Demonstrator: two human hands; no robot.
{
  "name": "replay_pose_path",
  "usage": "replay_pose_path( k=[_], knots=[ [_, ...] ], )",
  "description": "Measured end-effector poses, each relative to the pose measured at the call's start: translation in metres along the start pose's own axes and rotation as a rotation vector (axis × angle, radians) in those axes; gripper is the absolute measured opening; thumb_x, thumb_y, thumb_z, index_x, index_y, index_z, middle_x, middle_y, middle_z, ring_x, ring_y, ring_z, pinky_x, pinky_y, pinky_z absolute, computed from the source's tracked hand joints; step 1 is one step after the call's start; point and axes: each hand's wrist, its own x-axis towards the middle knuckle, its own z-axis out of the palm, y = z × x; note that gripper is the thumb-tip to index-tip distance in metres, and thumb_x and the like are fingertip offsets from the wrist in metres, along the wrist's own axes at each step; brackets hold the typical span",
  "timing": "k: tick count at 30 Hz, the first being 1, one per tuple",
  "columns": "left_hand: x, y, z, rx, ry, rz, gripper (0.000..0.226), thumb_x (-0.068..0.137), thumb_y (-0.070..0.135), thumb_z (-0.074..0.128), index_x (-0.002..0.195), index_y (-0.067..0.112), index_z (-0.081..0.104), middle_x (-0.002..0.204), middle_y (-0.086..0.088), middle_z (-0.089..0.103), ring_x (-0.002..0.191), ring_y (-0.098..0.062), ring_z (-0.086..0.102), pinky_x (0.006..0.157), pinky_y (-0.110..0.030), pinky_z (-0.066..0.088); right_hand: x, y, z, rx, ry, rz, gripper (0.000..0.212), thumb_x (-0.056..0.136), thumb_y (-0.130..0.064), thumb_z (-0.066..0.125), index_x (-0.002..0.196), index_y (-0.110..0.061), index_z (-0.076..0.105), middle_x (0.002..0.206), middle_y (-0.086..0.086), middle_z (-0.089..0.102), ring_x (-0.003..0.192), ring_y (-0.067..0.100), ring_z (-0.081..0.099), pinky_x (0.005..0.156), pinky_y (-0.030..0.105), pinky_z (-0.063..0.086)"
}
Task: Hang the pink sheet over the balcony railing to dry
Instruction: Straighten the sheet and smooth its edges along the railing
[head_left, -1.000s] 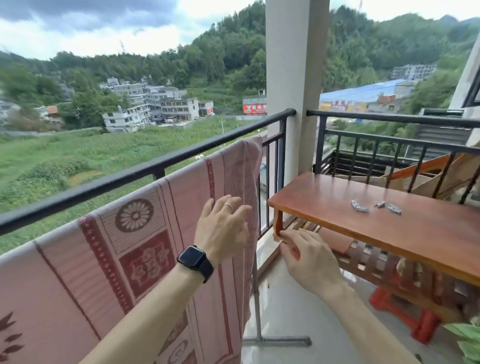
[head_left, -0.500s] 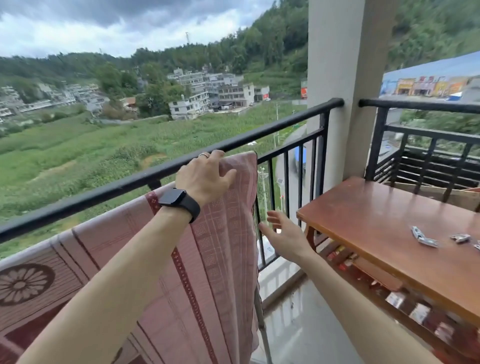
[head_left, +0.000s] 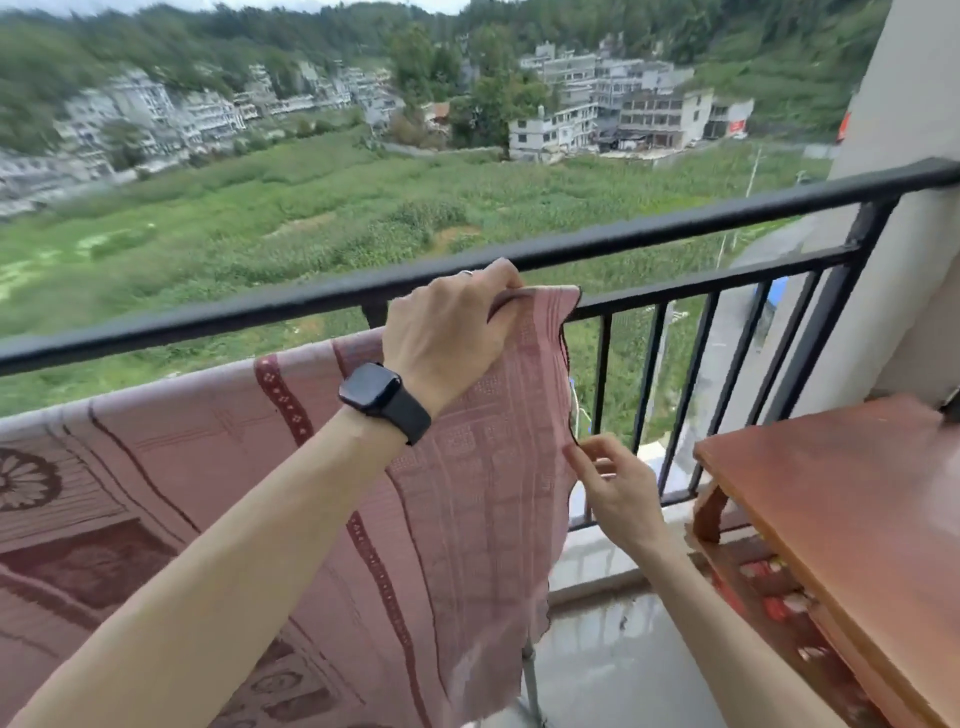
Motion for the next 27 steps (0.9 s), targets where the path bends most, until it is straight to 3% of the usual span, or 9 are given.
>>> replay_pose_path(
  k=[3,6,9,11,14,18,22,25,27],
  knots=[
    [-0.002,0.010,0.010,0.125,0.057,0.029,0.031,0.099,0.047,0.050,0.108,0.021,0.066,0.085,0.002,0.071,0.076,-0.025,0.067,0.067,-0.038,0.052,0.011,0.012,0.004,0.010,-0.108,-0.034,0.015,0.094,-0.041,0.065,0.083,-0.031,0.063,0.077,-0.020,0.070,0.068,0.003,0.066,0.061,0.020,0.050],
    [-0.025,0.021,0.022,0.191,0.266,-0.042,0.033,0.093,0.038,0.059,0.122,0.021,0.062,0.118,-0.001,0.062,0.111,-0.024,0.058,0.093,-0.038,0.041,0.025,0.018,0.005,0.077,-0.157,-0.072,0.015,0.093,-0.038,0.067,0.081,-0.030,0.063,0.075,-0.018,0.069,0.066,0.005,0.064,0.060,0.019,0.048],
    [-0.083,0.049,0.050,0.150,0.411,-0.210,0.032,0.086,0.030,0.063,0.114,0.019,0.053,0.119,0.000,0.053,0.112,-0.021,0.050,0.095,-0.035,0.037,0.028,0.026,0.001,0.100,-0.326,-0.089,0.017,0.091,-0.042,0.068,0.081,-0.029,0.062,0.075,-0.018,0.069,0.066,0.003,0.064,0.059,0.012,0.045],
    [-0.129,0.073,0.082,0.060,0.289,-0.437,0.025,0.082,0.026,0.063,0.103,0.018,0.053,0.105,-0.001,0.057,0.100,-0.023,0.055,0.088,-0.038,0.043,0.028,0.028,-0.006,0.140,-0.395,-0.085,0.021,0.088,-0.047,0.068,0.083,-0.027,0.065,0.075,-0.018,0.070,0.067,0.001,0.064,0.061,0.012,0.046],
    [-0.174,0.101,0.131,0.009,-0.168,-0.888,0.032,0.080,0.048,0.060,0.102,0.025,0.052,0.101,0.000,0.060,0.097,-0.027,0.058,0.081,-0.039,0.046,0.032,0.030,-0.019,0.217,-0.503,-0.088,0.018,0.087,-0.043,0.072,0.083,-0.026,0.069,0.073,-0.011,0.071,0.069,0.007,0.067,0.066,0.019,0.052],
    [-0.184,0.107,0.186,0.271,-0.618,-1.044,0.059,0.084,0.069,0.037,0.111,0.024,0.062,0.109,-0.003,0.067,0.107,-0.029,0.058,0.084,-0.043,0.044,0.039,0.033,-0.031,0.255,-0.665,-0.102,0.014,0.088,-0.038,0.075,0.085,-0.025,0.073,0.078,-0.006,0.073,0.075,0.012,0.069,0.068,0.020,0.053],
    [-0.200,0.111,0.199,0.280,-0.574,-1.116,0.030,0.090,0.031,0.043,0.095,0.014,0.068,0.099,-0.009,0.069,0.097,-0.031,0.060,0.078,-0.039,0.041,0.047,0.052,-0.027,0.300,-0.727,0.046,0.012,0.089,-0.035,0.074,0.100,-0.032,0.071,0.090,-0.004,0.072,0.075,0.015,0.070,0.062,0.022,0.052],
    [-0.209,0.125,0.198,0.177,-0.448,-1.121,0.028,0.087,0.026,0.045,0.088,0.008,0.067,0.090,-0.012,0.069,0.091,-0.034,0.060,0.075,-0.038,0.041,0.053,0.074,-0.009,-0.024,-0.796,0.130,0.060,0.086,-0.041,0.074,0.137,-0.027,0.047,0.101,-0.009,0.063,0.086,0.017,0.067,0.079,0.038,0.054],
    [-0.208,0.135,0.203,0.142,-0.393,-1.119,0.029,0.086,0.027,0.046,0.083,0.007,0.068,0.087,-0.013,0.068,0.088,-0.034,0.059,0.074,-0.037,0.042,0.056,0.087,0.005,-0.178,-0.933,0.071,0.073,0.088,-0.039,0.072,0.149,-0.026,0.034,0.097,-0.009,0.063,0.090,0.018,0.064,0.080,0.038,0.047]
  ],
)
